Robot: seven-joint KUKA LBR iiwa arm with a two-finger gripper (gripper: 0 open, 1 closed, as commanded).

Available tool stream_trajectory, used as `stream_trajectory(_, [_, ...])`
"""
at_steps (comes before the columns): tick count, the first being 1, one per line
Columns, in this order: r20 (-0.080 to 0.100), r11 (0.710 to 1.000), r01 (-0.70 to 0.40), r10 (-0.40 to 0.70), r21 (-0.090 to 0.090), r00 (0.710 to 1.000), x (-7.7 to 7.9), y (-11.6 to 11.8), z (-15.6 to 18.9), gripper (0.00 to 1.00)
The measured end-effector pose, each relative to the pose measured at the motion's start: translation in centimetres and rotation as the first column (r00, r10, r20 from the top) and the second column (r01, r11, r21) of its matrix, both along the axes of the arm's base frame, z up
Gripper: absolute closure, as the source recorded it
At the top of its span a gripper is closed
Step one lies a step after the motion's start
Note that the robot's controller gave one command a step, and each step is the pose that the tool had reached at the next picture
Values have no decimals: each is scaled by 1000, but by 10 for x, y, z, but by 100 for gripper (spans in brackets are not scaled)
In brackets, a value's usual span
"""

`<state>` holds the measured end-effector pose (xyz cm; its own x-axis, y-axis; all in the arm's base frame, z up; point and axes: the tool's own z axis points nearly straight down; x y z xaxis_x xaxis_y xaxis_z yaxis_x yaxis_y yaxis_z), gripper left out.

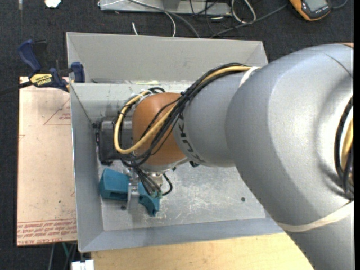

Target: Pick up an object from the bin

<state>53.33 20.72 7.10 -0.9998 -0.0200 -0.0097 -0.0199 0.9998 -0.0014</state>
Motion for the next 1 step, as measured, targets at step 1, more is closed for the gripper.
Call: stream_trajectory(1, [-13, 1000, -26, 26, 0, 1000, -8, 2, 50, 100])
